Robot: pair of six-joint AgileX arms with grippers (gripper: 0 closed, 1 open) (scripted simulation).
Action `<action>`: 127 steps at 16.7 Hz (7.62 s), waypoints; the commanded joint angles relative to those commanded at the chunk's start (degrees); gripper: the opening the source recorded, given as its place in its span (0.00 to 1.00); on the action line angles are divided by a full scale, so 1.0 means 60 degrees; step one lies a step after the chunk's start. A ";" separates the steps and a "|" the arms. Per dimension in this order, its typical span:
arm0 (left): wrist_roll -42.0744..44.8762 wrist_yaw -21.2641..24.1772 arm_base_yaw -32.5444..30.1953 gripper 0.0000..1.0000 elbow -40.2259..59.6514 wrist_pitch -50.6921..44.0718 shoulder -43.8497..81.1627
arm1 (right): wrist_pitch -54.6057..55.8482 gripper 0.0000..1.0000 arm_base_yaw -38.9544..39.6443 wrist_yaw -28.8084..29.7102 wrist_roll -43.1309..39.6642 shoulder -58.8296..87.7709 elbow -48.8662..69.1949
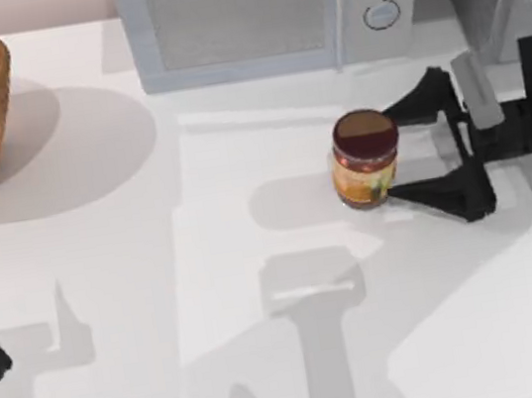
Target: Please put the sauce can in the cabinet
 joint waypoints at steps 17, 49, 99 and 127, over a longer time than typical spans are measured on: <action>0.0000 0.0000 0.0000 1.00 0.0000 0.0000 0.0000 | 0.4368 0.77 0.1089 0.0917 0.3572 0.0338 -0.0524; 0.0000 0.0000 0.0000 1.00 0.0000 0.0000 0.0000 | 0.0143 0.00 0.1035 0.0887 0.3681 -0.3476 -0.0042; 0.0000 0.0000 0.0000 1.00 0.0000 0.0000 0.0000 | -0.4894 0.00 -0.0160 1.4199 0.7630 -1.9720 -0.7581; 0.0000 0.0000 0.0000 1.00 0.0000 0.0000 0.0000 | -0.8447 0.00 0.0945 1.5348 0.7650 -0.9187 0.6741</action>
